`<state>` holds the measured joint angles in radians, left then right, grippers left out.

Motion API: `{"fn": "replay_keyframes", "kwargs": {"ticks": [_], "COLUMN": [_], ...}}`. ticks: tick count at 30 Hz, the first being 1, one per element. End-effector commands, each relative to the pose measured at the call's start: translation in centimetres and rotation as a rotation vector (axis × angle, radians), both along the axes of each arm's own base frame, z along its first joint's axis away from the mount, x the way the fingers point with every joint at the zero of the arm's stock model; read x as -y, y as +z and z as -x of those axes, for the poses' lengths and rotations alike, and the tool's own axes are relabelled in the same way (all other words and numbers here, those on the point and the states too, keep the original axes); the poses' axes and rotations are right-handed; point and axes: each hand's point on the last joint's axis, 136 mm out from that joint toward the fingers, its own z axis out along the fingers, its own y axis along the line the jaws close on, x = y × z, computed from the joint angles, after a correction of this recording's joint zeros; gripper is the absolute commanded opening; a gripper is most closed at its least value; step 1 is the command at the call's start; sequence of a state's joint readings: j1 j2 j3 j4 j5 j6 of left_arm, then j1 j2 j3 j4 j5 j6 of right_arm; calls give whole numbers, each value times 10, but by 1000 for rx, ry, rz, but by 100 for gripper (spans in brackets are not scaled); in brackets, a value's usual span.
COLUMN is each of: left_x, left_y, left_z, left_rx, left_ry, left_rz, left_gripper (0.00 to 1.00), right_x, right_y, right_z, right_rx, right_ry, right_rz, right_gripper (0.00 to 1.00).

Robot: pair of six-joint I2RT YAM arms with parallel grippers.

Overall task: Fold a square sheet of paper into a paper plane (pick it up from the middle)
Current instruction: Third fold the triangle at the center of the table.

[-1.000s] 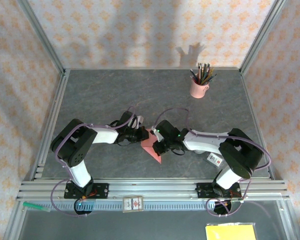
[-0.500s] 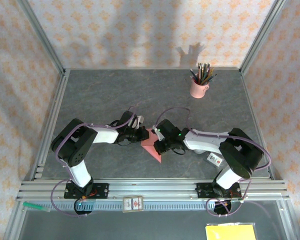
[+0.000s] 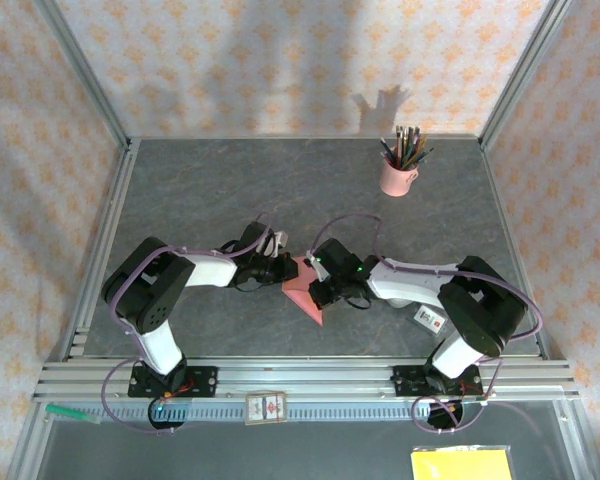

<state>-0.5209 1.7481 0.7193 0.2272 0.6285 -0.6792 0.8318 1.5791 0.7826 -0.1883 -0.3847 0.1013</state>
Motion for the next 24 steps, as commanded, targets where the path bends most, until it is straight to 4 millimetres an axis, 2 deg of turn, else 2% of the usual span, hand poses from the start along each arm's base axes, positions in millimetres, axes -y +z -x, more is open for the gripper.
{"fn": "replay_keyframes", "kwargs": {"ticks": [1,24], "left_x": [-19,-18], "left_y": [-30,-28], "left_z": [10,10], "left_rx": [-68,-66], "left_ry": [18,16], "left_rz": [-101,-96], "left_gripper": [12,12], "right_x": [11,14], "right_y": [-3,-17], "right_z": [-1,0], "right_rx": [-1,-33], "right_ry": [-32,-51], "right_rz": [36,63], "right_gripper": [0,0]}}
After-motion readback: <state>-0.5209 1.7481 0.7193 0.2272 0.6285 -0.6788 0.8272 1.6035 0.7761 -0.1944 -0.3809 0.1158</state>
